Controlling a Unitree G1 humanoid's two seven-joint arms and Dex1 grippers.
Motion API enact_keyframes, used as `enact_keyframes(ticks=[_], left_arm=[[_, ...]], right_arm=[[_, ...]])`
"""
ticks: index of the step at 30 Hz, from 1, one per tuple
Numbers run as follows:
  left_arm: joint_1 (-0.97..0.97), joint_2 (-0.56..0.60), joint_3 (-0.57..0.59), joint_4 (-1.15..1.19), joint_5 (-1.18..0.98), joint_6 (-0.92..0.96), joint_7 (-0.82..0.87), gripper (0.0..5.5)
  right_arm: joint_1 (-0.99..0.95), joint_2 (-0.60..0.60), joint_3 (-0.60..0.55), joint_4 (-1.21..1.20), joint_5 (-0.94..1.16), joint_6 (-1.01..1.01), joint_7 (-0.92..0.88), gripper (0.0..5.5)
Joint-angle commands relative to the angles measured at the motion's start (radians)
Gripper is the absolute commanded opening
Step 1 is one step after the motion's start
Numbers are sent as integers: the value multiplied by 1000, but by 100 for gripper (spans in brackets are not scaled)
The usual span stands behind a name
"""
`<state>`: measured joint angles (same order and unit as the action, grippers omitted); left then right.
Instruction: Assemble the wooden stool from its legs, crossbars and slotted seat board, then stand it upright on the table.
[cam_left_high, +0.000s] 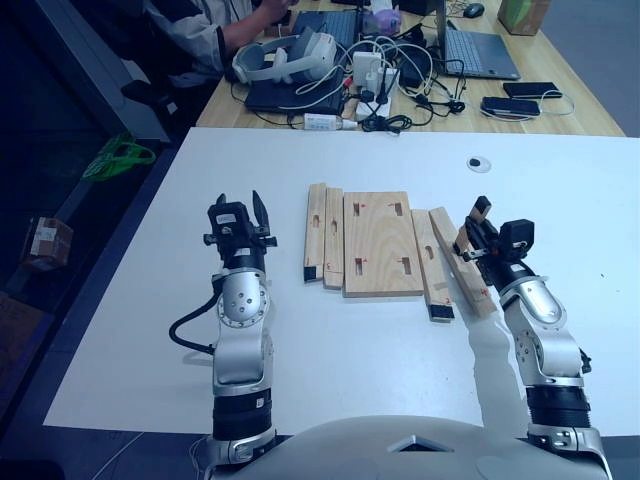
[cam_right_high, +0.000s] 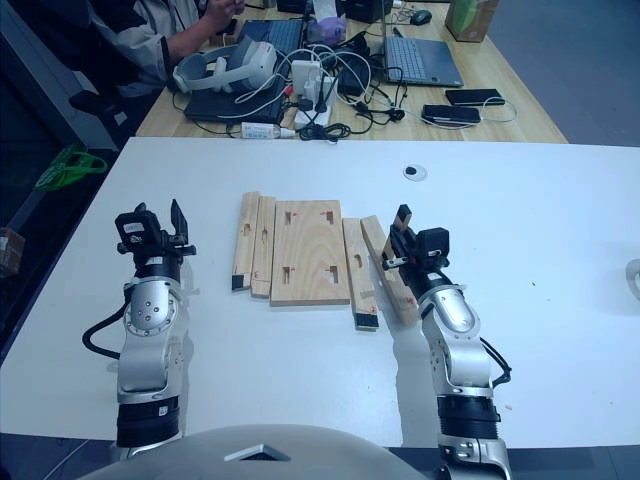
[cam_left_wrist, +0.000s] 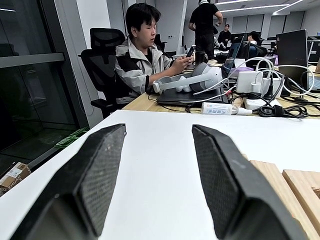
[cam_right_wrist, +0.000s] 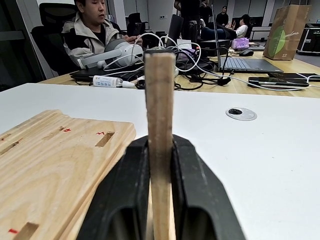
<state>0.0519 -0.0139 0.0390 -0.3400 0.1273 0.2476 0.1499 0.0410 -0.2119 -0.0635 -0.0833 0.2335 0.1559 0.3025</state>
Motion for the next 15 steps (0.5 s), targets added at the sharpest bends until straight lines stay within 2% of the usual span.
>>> enact_keyframes(ticks=[1,15], left_arm=[[-7,4,-1,0,10,-2,2,246],[2,-8,-8,1,12,-7,14,246]], right_arm=[[27,-2,10,15,-6,23,10,57],[17,-17,0,-56,24,-1,68,57]])
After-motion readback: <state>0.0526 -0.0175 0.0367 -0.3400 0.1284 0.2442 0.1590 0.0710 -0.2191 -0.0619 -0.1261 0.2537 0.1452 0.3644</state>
